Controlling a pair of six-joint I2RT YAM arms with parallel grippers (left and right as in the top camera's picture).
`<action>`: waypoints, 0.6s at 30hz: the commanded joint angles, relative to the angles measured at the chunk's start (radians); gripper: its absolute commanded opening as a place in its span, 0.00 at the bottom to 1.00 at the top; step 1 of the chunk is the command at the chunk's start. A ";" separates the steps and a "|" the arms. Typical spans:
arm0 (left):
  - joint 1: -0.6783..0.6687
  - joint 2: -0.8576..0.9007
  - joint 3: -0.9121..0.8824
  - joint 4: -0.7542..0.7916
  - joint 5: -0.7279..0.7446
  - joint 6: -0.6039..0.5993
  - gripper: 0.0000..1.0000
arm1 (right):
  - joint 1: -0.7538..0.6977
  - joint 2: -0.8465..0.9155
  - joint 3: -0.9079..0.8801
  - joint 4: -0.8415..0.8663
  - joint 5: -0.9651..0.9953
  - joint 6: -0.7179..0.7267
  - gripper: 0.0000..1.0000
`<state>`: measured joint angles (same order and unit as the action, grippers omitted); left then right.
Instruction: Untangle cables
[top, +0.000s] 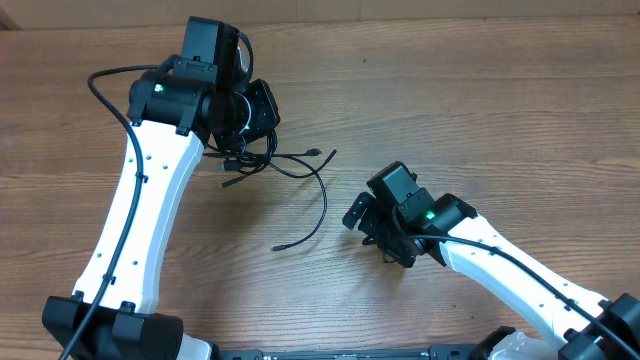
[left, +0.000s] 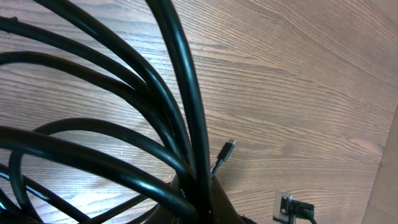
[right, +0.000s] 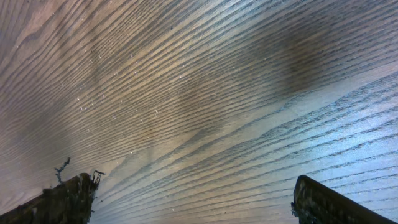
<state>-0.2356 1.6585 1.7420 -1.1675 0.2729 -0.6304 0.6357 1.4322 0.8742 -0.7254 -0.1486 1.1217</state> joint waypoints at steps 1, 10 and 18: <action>0.002 -0.014 0.029 -0.016 -0.013 -0.021 0.04 | 0.005 0.003 0.002 0.005 0.014 -0.005 1.00; 0.002 -0.014 0.029 -0.040 0.011 -0.028 0.04 | 0.005 0.003 0.002 0.005 0.014 -0.005 1.00; 0.002 -0.015 0.029 -0.043 0.096 -0.029 0.04 | 0.005 0.003 0.002 0.005 0.017 -0.005 1.00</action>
<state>-0.2356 1.6588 1.7420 -1.2098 0.3115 -0.6514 0.6357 1.4322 0.8742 -0.7250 -0.1482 1.1213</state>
